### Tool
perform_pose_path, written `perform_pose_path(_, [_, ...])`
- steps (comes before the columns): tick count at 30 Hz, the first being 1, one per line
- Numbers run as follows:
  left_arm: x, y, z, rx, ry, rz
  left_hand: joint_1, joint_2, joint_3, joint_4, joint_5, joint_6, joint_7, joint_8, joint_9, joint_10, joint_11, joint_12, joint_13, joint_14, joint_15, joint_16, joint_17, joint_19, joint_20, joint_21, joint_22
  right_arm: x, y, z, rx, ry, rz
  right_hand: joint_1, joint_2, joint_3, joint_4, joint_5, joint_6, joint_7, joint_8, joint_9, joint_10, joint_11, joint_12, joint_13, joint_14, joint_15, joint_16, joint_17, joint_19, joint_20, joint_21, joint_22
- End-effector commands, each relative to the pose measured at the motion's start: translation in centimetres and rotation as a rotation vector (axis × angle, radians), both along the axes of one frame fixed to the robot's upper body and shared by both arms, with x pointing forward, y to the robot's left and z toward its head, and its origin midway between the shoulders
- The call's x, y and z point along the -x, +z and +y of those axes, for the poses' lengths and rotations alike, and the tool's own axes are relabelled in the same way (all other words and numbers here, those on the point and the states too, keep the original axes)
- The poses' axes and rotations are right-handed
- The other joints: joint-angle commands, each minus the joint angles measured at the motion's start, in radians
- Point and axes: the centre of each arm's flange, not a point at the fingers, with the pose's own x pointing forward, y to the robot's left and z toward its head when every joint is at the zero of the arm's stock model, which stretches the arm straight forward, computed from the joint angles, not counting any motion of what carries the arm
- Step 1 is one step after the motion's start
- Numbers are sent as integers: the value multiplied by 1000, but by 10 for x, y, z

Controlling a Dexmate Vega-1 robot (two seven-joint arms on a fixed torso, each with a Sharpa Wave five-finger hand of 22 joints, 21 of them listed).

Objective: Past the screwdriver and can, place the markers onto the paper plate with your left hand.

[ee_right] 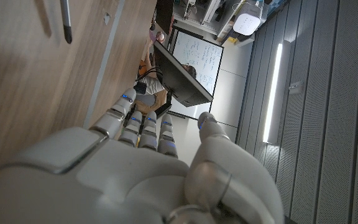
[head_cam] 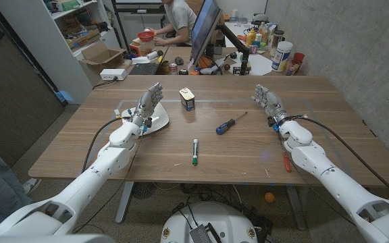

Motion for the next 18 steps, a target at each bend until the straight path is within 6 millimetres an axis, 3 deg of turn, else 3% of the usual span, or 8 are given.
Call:
perform_pose_path(1, [-6,-1,-2,8,-2,18,10,3,7,0,6,11,0,6,5,10,2,7,3,0,8,6,2,-1,7,7,2,-1,-2,-2,-4,-3,11,8,0,5,1,7,6,-2,4,3,4,1,2,4,8,1,5,5,7,1,4,2])
perform_pose_path(18, [-2,2,-3,-15,0,16,14,9,8,-2,6,11,1,6,6,9,2,7,3,2,11,7,2,-1,13,3,3,1,-2,-2,-3,3,9,9,1,5,0,6,7,-5,3,3,5,1,1,5,8,3,5,5,6,2,4,2])
